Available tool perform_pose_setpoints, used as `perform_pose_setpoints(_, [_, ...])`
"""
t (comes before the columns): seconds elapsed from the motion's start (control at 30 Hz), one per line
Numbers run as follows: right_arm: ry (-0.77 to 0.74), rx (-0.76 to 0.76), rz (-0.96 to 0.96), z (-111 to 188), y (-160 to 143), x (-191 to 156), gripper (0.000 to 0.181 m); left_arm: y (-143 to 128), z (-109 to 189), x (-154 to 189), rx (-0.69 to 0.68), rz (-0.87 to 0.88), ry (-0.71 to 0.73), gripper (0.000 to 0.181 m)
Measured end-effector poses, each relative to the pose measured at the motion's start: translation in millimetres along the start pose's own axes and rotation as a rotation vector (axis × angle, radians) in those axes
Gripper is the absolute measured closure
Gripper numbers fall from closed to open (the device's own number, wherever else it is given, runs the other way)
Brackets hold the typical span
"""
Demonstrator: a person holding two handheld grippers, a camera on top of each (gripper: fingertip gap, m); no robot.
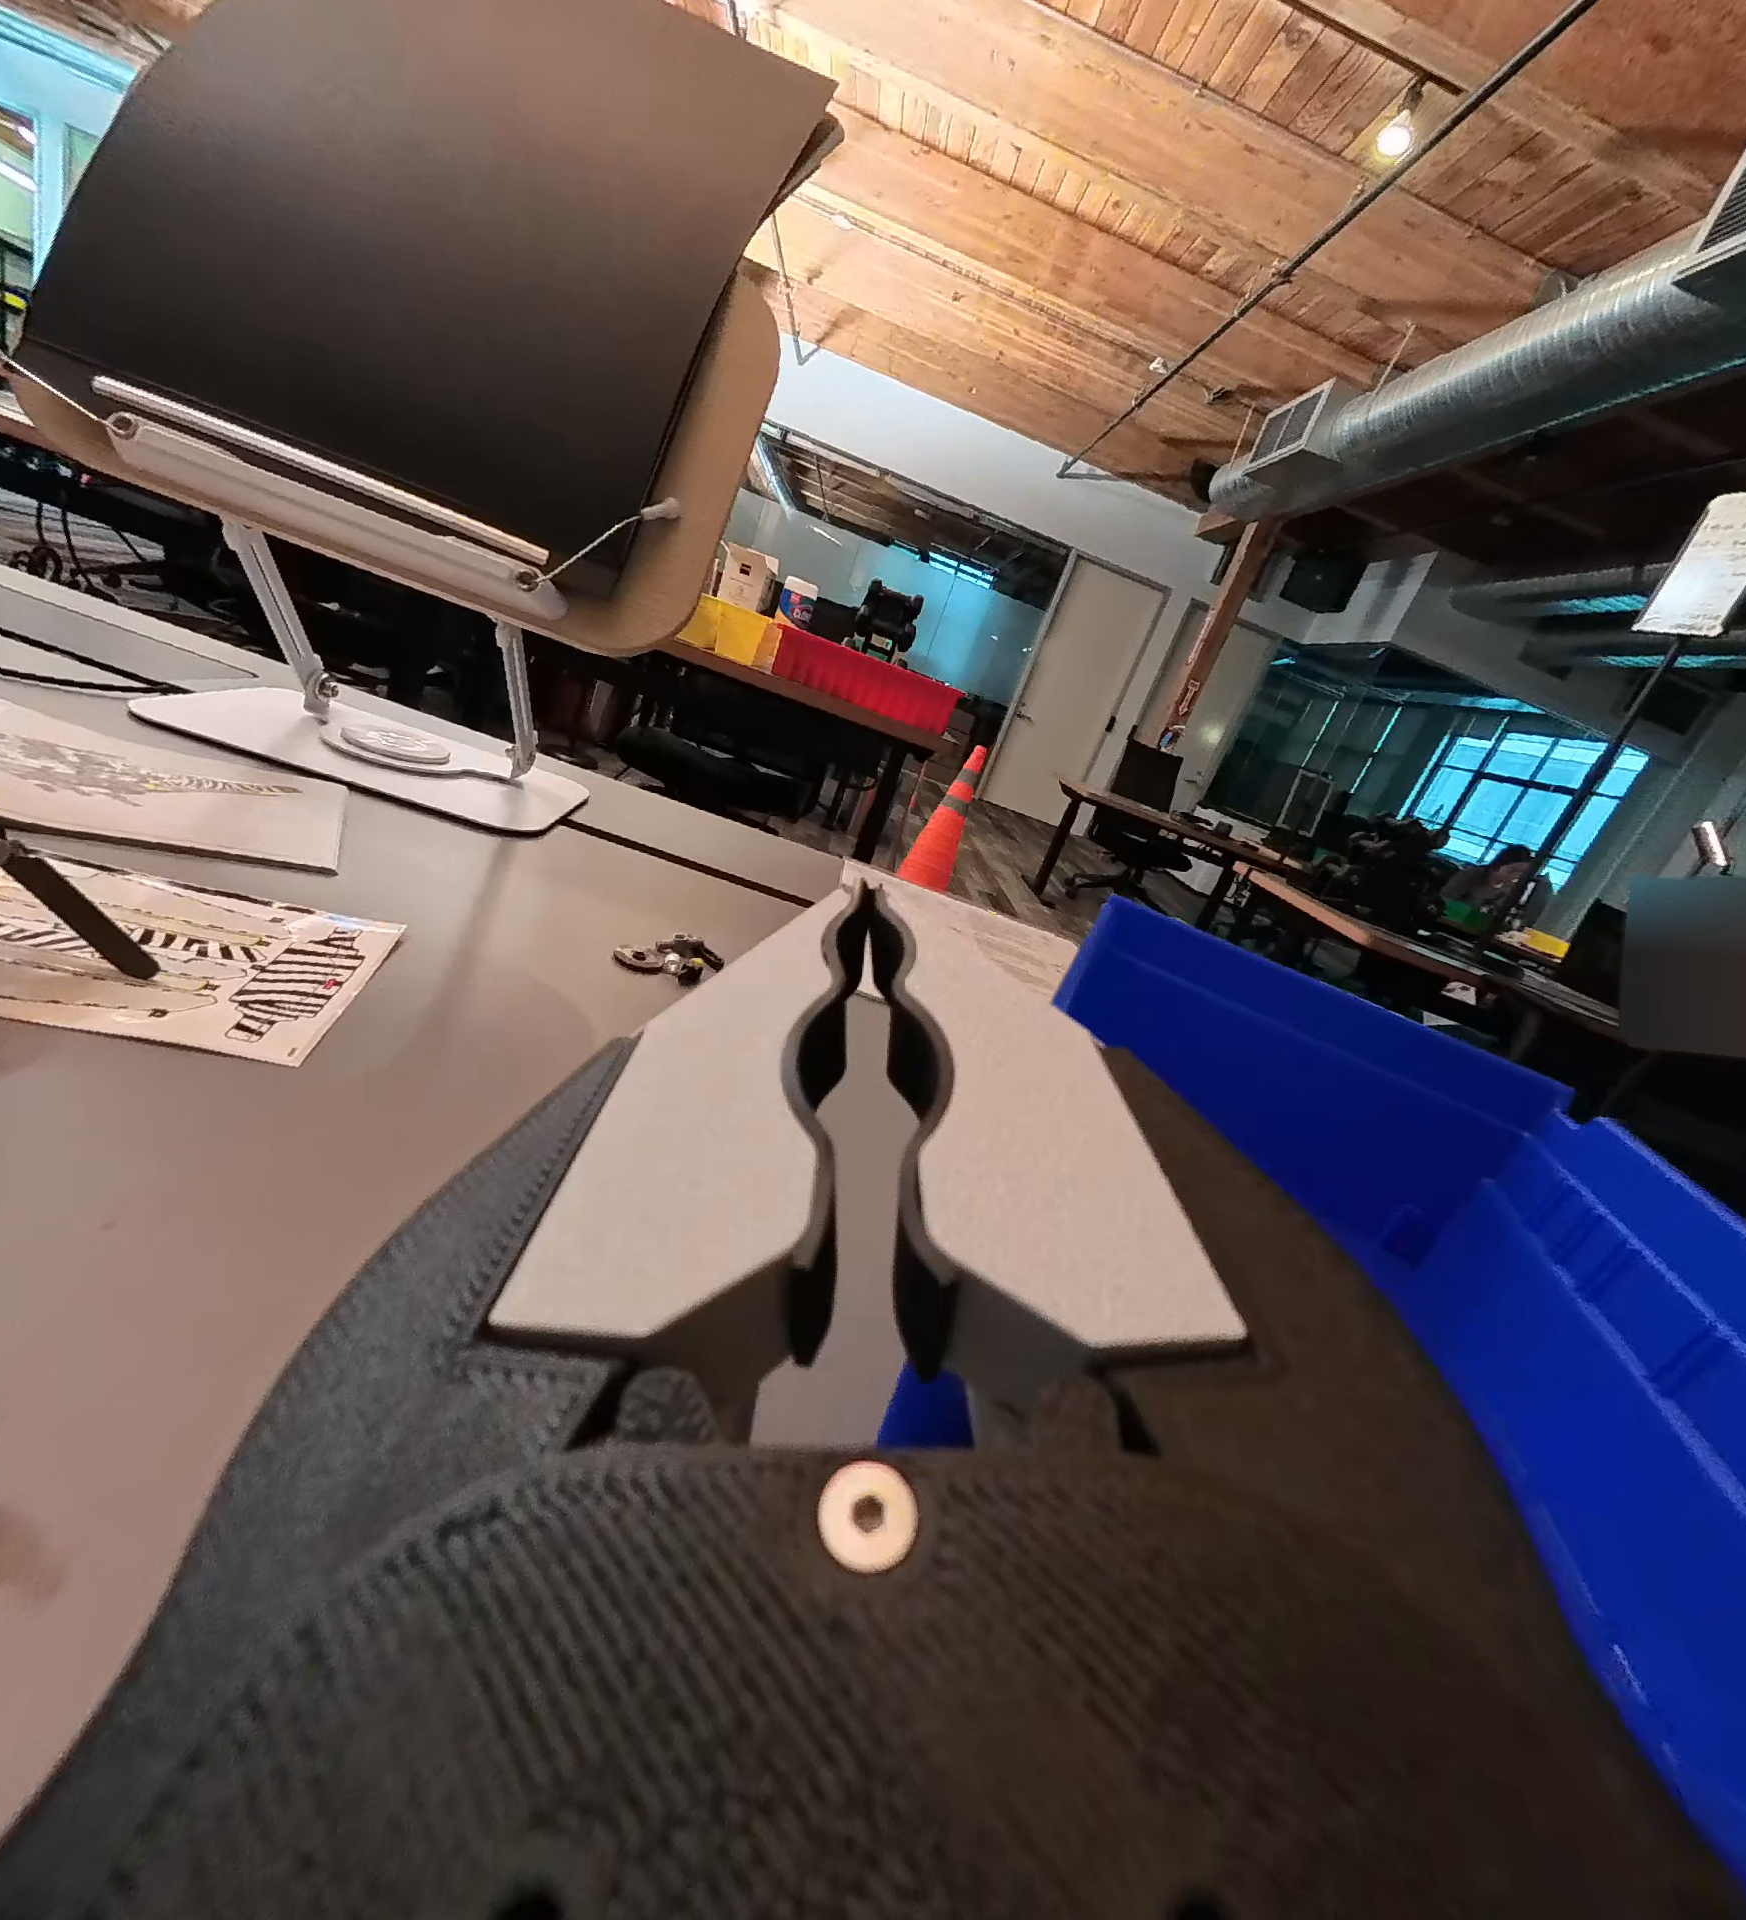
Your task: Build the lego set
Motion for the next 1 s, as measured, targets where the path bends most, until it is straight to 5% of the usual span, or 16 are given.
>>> perform_pose_setpoints(0.03, [0.0, 0.0, -0.003, 0.0, 0.1, 0.5, 0.181, 0.0, 0.0, 0.0, 0.0, 0.0, 0.0, 0.179])
perform_pose_setpoints(1.0, [0.003, 0.004, -0.009, -0.3, 1.0, 2.1, 0.181, -0.1, 0.0, 0.0, 0.003, -0.001, -0.002, 0.179])
Point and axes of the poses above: each gripper's, where its closed fingertips meet, z back along the fingers, y out of its top, x = y × z across the jaws, the point moved 5 cm from there along z, back along the fingers, and after that the axes turned 14 degrees about -y, right-handed, at the moved point
